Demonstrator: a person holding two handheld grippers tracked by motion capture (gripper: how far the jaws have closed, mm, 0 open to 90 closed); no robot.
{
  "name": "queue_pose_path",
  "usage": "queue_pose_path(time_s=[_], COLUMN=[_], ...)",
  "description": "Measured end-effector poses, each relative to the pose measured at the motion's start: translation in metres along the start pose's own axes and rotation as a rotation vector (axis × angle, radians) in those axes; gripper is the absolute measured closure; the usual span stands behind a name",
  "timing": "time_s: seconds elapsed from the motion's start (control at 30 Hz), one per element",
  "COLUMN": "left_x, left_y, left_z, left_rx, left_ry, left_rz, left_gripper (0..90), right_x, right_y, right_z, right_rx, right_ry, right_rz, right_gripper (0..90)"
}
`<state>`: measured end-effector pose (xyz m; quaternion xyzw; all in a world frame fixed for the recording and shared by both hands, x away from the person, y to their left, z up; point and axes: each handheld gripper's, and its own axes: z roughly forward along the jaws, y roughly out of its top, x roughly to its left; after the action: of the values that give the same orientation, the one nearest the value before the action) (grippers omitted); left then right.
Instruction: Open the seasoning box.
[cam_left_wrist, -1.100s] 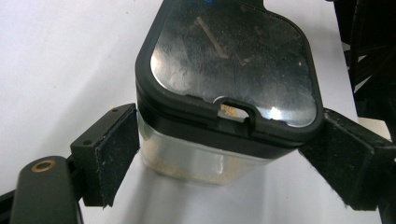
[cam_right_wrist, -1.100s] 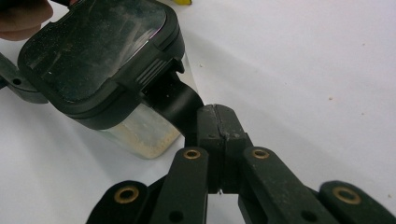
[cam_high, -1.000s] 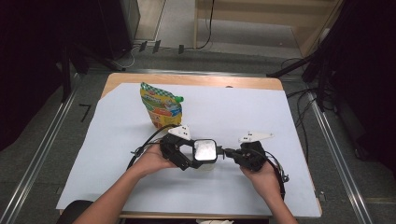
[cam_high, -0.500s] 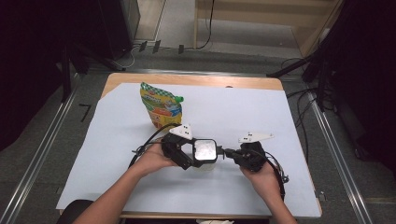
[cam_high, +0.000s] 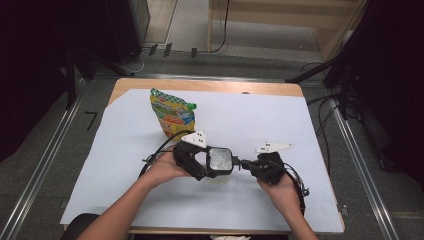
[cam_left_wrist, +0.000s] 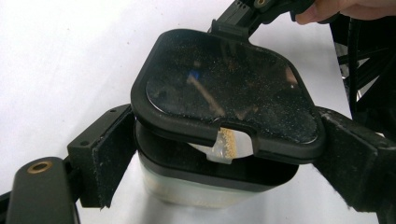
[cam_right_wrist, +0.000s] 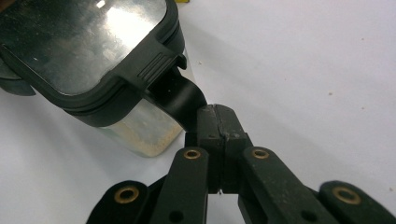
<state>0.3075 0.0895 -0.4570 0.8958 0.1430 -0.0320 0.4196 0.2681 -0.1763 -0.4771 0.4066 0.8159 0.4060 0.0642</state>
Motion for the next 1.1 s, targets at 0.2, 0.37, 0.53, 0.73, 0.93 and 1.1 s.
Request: queue_pose_path(time_s=[0.2, 0.37, 0.53, 0.73, 0.93, 1.1], left_x=[0.004, 0.004, -0.004, -0.011, -0.008, -0.01], left_y=[0.003, 0.004, 0.005, -0.002, -0.006, -0.004], left_z=[-0.004, -0.007, 0.0, 0.01, 0.012, 0.01], left_rx=[-0.074, -0.062, 0.01, 0.063, 0.039, 0.023], left_ry=[-0.04, -0.015, 0.009, 0.074, 0.072, 0.083], left_rz=[-0.06, -0.051, -0.038, -0.006, -0.007, 0.002], left_gripper=[19.7, 26.0, 13.5, 8.2, 13.1, 14.0], right_x=[0.002, 0.004, 0.003, 0.004, 0.003, 0.004], right_y=[0.0, 0.0, 0.0, -0.001, -0.001, -0.001], right_z=[0.001, 0.003, 0.003, 0.003, 0.003, 0.003], right_rx=[0.005, 0.01, 0.011, 0.01, 0.012, 0.012], right_ry=[0.004, 0.005, 0.005, 0.0, -0.004, -0.002], right_rz=[-0.004, -0.017, -0.018, -0.019, -0.02, -0.017], right_gripper=[90.0, 90.0, 90.0, 90.0, 90.0, 90.0])
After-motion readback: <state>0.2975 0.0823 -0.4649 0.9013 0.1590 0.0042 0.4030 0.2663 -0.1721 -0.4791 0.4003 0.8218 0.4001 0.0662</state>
